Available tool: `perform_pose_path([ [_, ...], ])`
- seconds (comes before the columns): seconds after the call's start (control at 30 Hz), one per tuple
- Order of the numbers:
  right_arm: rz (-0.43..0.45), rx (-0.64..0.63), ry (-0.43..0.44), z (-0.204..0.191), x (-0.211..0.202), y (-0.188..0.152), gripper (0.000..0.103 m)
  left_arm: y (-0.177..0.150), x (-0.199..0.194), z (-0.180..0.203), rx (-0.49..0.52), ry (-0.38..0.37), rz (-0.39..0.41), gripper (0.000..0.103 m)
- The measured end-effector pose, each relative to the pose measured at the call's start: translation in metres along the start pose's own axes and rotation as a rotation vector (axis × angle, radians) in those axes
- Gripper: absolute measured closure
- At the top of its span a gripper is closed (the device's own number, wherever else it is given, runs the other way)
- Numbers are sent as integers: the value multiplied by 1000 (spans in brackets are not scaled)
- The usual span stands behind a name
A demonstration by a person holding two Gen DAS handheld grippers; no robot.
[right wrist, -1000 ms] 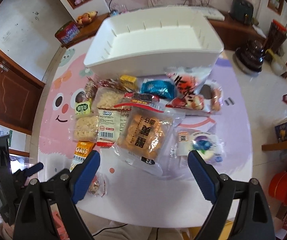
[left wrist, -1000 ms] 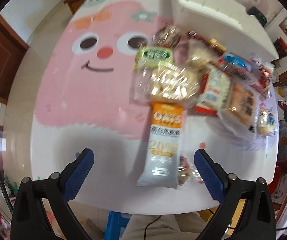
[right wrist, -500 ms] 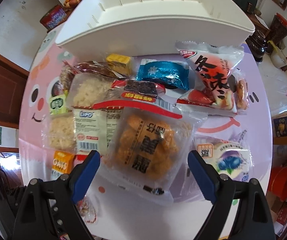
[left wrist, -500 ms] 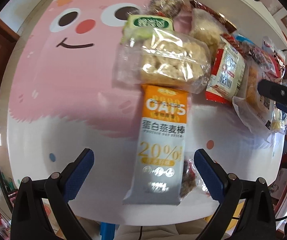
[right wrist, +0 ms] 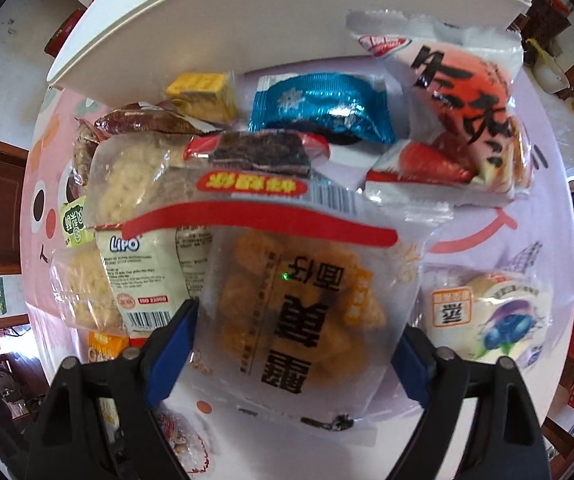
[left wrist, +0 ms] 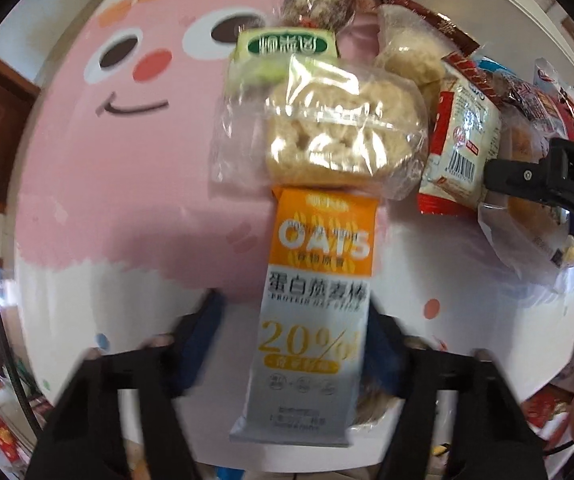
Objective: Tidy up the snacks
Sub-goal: 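Grasp the OATS bar with the left tool while the right tool grasps the fried-snack bag, then carry both snacks into the white bin and open both tools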
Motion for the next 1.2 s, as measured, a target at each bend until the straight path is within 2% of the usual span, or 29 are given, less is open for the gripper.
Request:
perform_pose_path([
  [0.03, 7, 2, 6, 0, -1, -1, 23, 2, -1, 3, 11, 0, 10, 62],
  [0.1, 12, -19, 5, -1, -4, -3, 28, 5, 1, 8, 10, -14, 5, 65],
  [0.17, 18, -29, 5, -2, -8, -7, 39, 7, 3, 11, 7, -17, 2, 66],
  [0.37, 29, -40, 67, -1, -25, -21, 43, 2, -14, 8, -5, -38, 23, 66],
  [0.43, 36, -46, 89, -1, -34, -26, 43, -2, -35, -11, -7, -47, 39, 66],
  [0.57, 72, -76, 125, -7, -61, -32, 43, 3, -73, -18, -17, -68, 92, 66],
  [0.9, 229, -200, 166, -21, -154, -47, 43, 37, -202, -9, 42, -136, 304, 66],
  [1.0, 294, -214, 158, -24, -178, -38, 43, 57, -235, -6, 76, -140, 375, 66],
  [1.2, 436, -183, 148, -24, -217, 9, 42, 116, -279, 13, 136, -99, 484, 65],
])
Point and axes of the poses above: each gripper's, at about its wrist camera, not at the fingertips, and x roughly the way its jaws point, z to its right, y to its top, the point moved 2 cm from there along x, roughly the way its jaws point, and after that the axes turned 8 degrees about y, right-handed, at the moved point
